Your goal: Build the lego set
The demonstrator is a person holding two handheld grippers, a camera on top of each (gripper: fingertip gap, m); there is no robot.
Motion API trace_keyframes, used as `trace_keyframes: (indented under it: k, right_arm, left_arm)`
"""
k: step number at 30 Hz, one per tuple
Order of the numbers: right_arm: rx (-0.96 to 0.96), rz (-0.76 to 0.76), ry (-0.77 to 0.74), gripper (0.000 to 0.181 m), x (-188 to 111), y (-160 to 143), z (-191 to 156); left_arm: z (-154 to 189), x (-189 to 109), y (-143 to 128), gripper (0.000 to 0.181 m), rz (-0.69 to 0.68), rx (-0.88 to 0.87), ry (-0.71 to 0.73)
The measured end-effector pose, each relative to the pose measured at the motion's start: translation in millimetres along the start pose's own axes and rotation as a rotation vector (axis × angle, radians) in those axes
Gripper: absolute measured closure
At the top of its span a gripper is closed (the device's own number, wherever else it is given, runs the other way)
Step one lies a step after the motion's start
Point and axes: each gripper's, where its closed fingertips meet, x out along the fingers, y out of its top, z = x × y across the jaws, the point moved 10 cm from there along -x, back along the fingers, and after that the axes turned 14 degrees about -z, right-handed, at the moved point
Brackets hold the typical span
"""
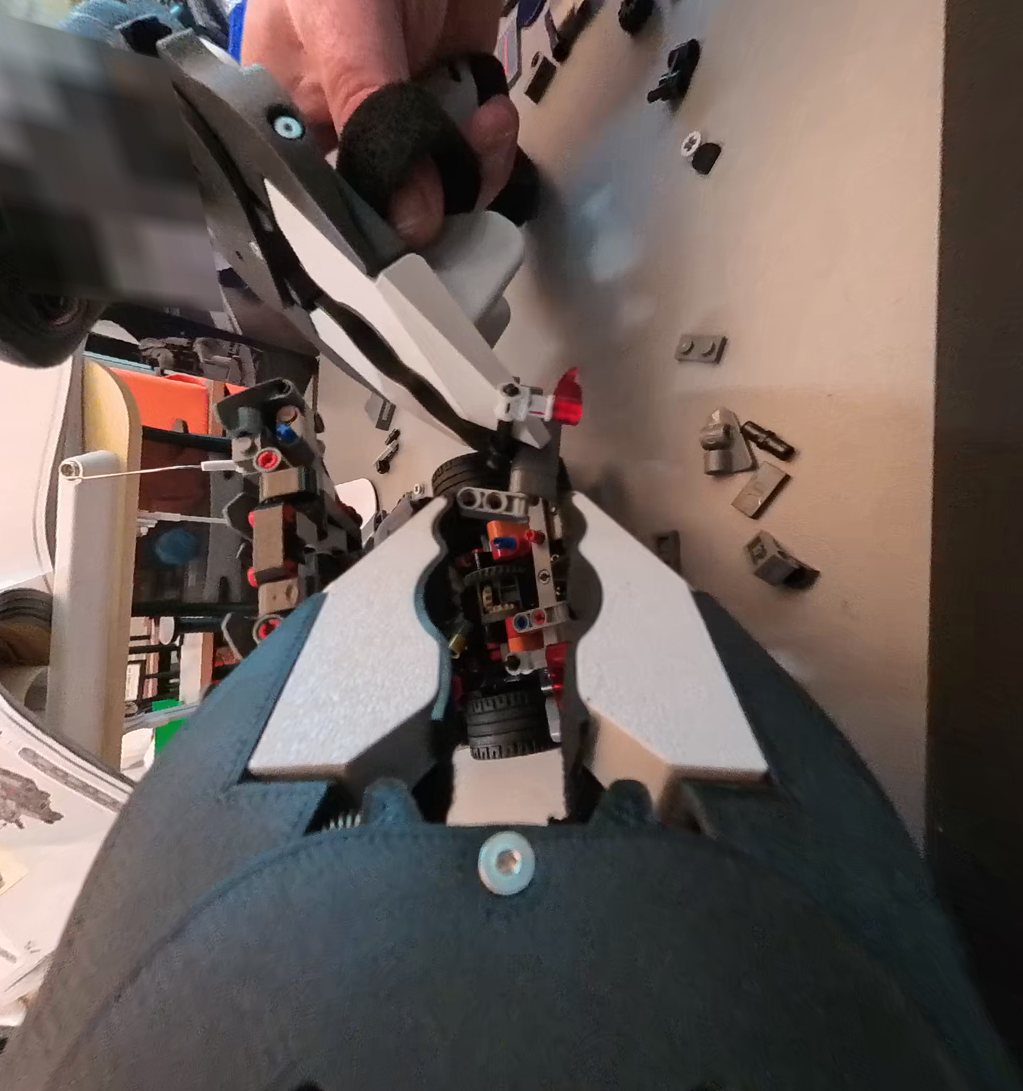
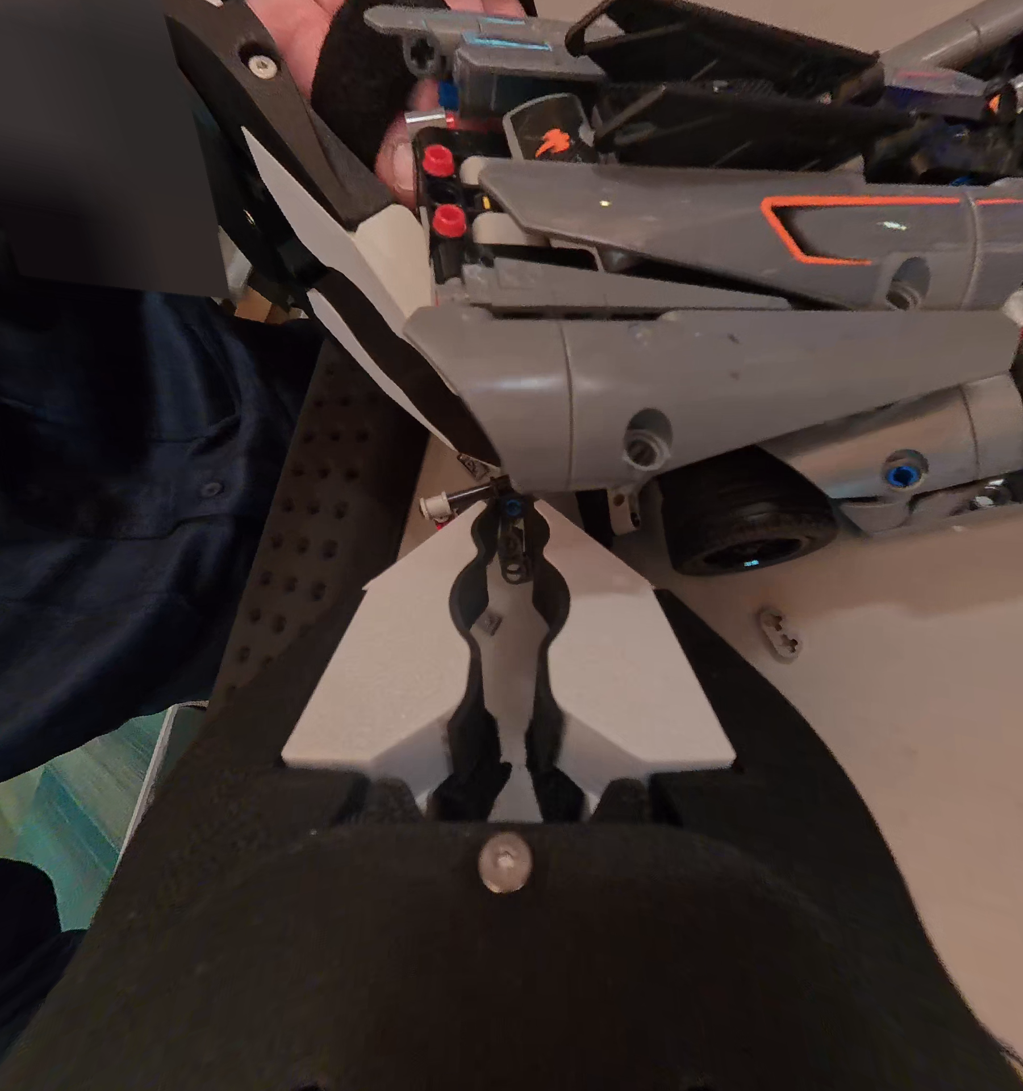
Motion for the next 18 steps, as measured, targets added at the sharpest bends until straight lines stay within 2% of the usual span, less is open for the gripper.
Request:
trace_keyframes:
  k: [5,8,10,14,18]
  right_arm:
    - [0.002,0.009,-0.019,0.174,-0.9,0.2,-0.5]
    - [-0.027,0.047,-0.056,0.158,-7.1,1.1,-2.7]
    - [-0.068,0.063,-0.126,0.149,-13.0,-0.4,-4.3]
    - [-0.198,0.041,-0.3,0.144,-19.2,-3.5,-13.1]
    - [-0.344,-0.017,-0.462,0.146,-14.9,-4.3,-23.5]
  left_arm:
    - [-0.2,1.6,-1.0,0.152,-0.001,-0.026,0.001]
    - [-4.6,1.9,-3.2,0.152,0.0,-0.075,-0.006]
    - [-6.2,2.5,-4.0,0.153,-0.002,-0.106,-0.02]
    - [-7.1,3.5,-4.5,0.153,-0.007,-0.127,-0.043]
    - [-10.9,3.9,-6.8,0.153,-0.001,-0.175,-0.076]
